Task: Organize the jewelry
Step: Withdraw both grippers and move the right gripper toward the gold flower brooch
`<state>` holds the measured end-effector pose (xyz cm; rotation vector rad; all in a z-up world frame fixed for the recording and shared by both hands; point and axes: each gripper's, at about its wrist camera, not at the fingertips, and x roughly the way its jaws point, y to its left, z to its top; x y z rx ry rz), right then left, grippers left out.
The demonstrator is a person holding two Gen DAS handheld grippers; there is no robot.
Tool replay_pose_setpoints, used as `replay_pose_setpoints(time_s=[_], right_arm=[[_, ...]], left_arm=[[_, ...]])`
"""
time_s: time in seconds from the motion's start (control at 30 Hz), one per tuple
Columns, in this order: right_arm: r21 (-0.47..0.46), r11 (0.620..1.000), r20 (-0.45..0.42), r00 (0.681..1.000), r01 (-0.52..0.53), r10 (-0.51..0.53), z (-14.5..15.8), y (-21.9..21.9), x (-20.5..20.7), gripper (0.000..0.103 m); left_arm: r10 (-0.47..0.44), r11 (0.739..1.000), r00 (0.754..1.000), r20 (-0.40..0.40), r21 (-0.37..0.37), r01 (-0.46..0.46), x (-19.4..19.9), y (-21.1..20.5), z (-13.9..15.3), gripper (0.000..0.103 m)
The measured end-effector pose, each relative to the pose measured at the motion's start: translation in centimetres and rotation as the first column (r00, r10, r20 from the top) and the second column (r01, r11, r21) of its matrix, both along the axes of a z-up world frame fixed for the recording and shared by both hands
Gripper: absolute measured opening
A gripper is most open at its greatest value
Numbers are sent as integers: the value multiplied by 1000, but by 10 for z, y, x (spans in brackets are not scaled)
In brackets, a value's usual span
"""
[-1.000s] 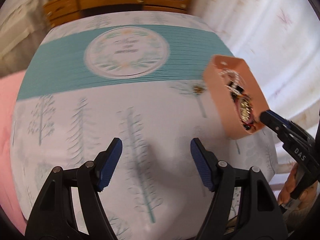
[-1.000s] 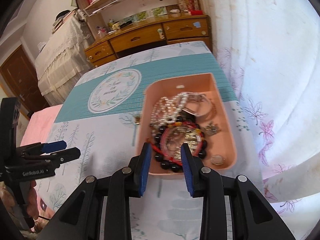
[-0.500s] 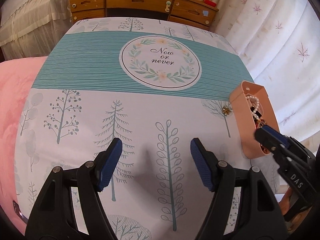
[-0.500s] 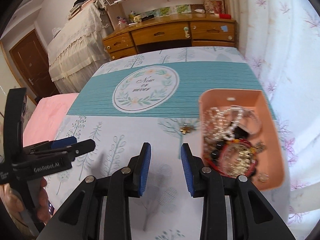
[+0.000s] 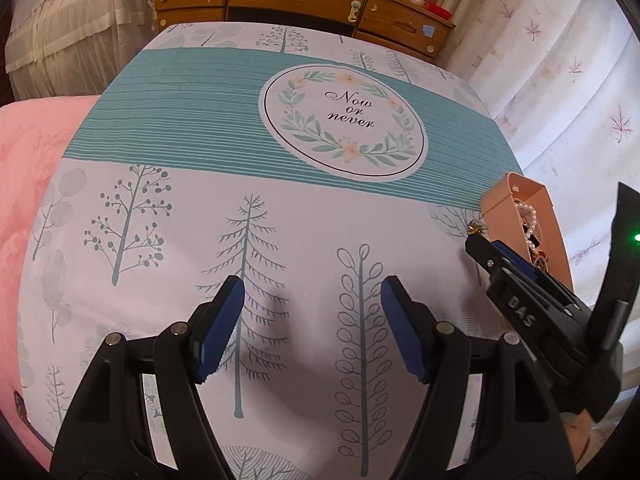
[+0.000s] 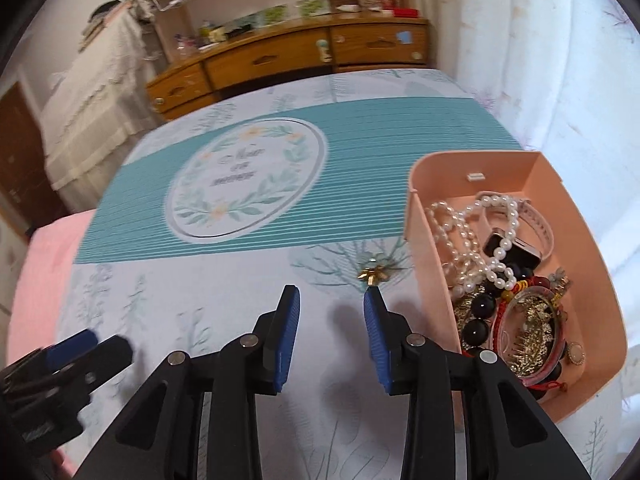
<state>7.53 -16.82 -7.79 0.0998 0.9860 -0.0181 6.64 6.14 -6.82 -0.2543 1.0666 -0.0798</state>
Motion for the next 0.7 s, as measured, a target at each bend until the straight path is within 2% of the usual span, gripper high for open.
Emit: replay_pose_setpoints(time_s=[0.17,0.33,0.47,0.7], right_arm=[[-65,996,21,998,60,-58,-7,5,9,36],[-152,972,7,984,177,-178,-14,12,24,37],[-183,950,17,967,251,-253,-20,17,39,46],[-205,930,18,952,303,-306,-22,23,57,60]], left_arm=[[19,1000,1000,3,-8,-19,4,5,-3,68],[33,999,999,3,-20,-32,6,10,-4,68],[40,999,999,11,-19,-40,4,14,-2,68],[49,998,999,11,-29,-49,4,18,-3,68]])
